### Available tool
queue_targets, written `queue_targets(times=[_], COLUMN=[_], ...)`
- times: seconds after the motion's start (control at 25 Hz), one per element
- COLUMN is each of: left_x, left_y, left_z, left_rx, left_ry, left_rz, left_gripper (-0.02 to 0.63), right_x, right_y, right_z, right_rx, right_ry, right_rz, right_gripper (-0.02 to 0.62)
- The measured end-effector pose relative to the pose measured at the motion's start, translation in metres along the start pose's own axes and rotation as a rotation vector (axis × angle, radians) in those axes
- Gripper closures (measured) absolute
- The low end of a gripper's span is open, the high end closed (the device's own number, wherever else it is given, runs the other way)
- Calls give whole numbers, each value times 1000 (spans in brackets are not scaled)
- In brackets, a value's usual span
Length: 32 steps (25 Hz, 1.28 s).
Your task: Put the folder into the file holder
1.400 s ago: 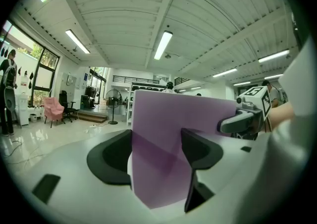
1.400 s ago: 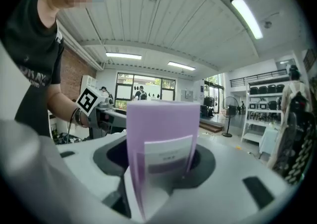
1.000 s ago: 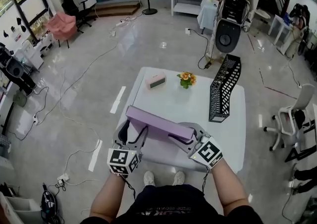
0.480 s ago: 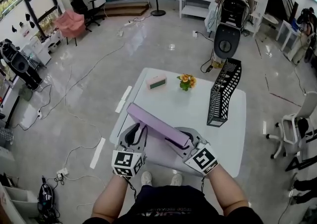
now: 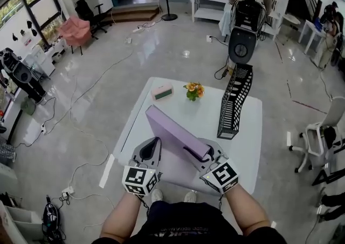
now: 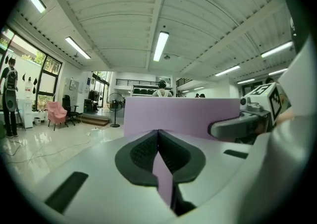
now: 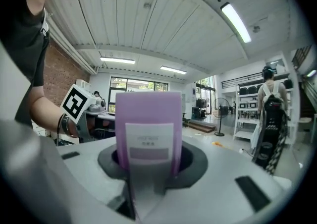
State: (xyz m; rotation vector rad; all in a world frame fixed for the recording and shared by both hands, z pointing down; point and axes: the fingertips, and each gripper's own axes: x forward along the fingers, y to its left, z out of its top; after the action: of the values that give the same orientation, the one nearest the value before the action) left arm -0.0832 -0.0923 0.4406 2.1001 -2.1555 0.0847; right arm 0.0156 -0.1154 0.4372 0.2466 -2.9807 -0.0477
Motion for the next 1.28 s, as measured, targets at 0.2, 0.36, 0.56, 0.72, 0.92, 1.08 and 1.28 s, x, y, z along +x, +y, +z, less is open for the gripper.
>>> queue_targets(times=[0.2, 0.36, 0.56, 0.72, 0.92, 1.08, 1.28], left_x=[21, 36, 56, 71, 84, 94, 98], left_y=[-27, -48, -71, -79, -76, -70, -69], left_z=[3, 10, 15, 18, 23, 25, 29], left_rx=[-6, -5, 8, 19, 29, 28, 17], left_ry=[7, 3, 3, 9, 12, 13, 11], left_rz=[-81, -164, -293, -397, -513, -593, -692], left_gripper=[603, 603, 603, 603, 603, 603, 603], right_x=[-27, -48, -64, -69, -67, -65, -65], right_y=[-29, -48, -68, -79, -85, -88, -84], right_z=[10, 18, 25, 30, 37, 43, 53], right_rx=[64, 101, 120, 136, 158, 175, 179], right_ry=[-38, -66, -83, -89, -99, -105, -104], right_rz=[-100, -184, -289, -383, -505, -595, -697], right_gripper=[462, 462, 462, 462, 463, 463, 463])
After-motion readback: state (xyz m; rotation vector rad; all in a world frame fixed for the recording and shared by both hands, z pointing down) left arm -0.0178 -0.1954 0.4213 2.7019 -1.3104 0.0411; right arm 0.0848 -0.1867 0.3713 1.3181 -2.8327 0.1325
